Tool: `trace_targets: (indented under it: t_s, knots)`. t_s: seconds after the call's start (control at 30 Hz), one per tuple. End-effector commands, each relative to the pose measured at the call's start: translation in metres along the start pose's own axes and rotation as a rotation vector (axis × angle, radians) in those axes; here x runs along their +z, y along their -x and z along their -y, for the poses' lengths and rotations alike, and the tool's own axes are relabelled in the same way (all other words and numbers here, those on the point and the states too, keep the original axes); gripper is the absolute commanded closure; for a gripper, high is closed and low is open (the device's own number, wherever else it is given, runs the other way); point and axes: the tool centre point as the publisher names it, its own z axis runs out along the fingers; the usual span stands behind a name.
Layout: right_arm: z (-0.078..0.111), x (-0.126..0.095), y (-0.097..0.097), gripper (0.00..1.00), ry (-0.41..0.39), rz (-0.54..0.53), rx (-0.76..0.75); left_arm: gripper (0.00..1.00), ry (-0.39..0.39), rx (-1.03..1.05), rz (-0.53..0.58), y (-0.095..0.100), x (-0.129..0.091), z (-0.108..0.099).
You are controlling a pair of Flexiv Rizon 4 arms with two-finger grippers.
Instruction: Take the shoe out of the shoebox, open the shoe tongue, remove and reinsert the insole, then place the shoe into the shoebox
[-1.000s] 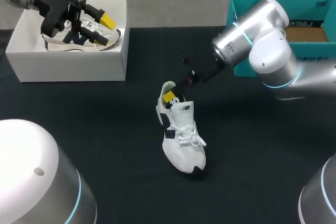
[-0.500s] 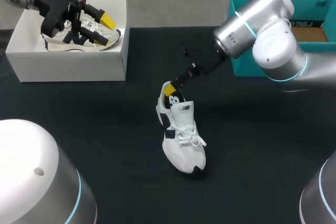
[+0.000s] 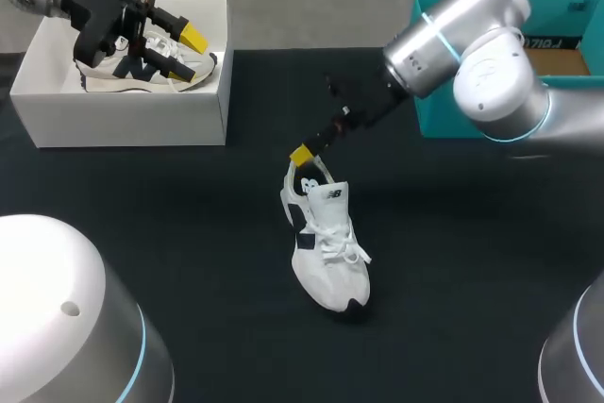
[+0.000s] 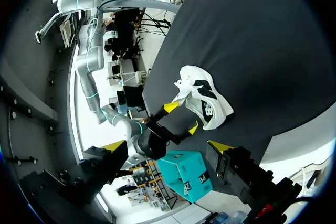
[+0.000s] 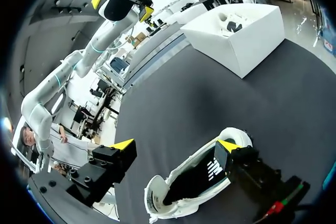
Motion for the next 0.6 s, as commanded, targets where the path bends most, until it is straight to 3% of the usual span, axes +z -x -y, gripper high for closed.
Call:
trace_targets:
  t_s: [0.03,0.17,0.23,0.27,0.3,0.6]
  knots:
    - [0.001,-0.002,-0.004,0.00,0.009,0.018,0.022,0.00,0.000,0.001,-0.003,0.000,0.000,0.001]
    - [0.001,-0.008,-0.008,0.00,0.089,0.086,0.112,0.00,0.000,0.001,-0.003,0.000,0.000,0.001]
    - [0.003,-0.010,-0.008,0.62,0.096,0.121,0.158,0.00,0.000,0.001,-0.003,0.000,0.000,0.001]
    - [0.004,-0.011,-0.008,0.84,0.106,0.150,0.181,0.00,0.000,0.001,-0.003,0.000,0.000,0.001]
    - [0.005,-0.012,-0.008,1.00,0.091,0.164,0.202,0.00,0.000,0.001,-0.003,0.000,0.000,0.001]
    - [0.010,-0.015,-0.006,1.00,0.044,0.277,0.351,0.00,0.000,0.001,-0.003,0.000,0.000,0.001]
